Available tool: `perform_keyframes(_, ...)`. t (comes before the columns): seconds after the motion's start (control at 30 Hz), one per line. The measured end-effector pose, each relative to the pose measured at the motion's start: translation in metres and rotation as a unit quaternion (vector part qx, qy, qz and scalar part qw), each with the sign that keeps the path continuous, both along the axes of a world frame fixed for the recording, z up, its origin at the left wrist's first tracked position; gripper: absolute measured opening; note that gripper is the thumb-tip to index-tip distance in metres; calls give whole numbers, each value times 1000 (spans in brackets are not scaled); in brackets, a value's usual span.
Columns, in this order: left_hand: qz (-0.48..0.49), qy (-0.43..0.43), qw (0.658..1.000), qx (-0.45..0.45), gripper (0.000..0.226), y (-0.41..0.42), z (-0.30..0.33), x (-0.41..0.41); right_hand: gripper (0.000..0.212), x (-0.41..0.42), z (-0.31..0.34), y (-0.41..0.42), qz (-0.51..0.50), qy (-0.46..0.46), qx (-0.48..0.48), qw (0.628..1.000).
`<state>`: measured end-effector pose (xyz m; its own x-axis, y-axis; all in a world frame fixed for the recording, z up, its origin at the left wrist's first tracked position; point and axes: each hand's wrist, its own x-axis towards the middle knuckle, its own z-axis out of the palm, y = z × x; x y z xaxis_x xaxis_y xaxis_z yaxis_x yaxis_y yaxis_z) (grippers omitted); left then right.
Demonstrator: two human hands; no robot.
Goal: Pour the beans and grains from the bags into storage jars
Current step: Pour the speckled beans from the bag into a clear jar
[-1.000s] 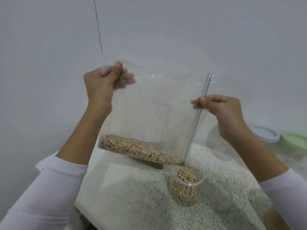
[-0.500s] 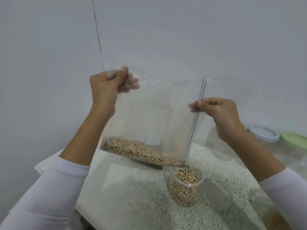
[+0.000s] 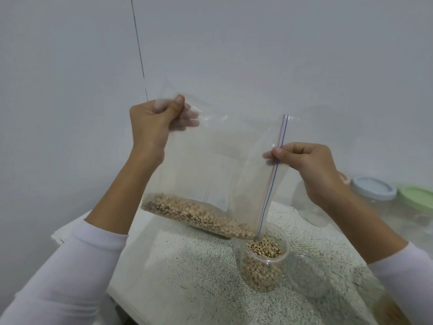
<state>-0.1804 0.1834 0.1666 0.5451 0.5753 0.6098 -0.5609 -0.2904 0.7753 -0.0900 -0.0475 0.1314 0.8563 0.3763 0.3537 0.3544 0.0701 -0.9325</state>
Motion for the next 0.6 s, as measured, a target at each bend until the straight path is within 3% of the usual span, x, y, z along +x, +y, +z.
perform_keyframes(0.6,8,-2,1000,21,20,0,3,-12,10,-14,-1,-4,3,-6,10,1000)
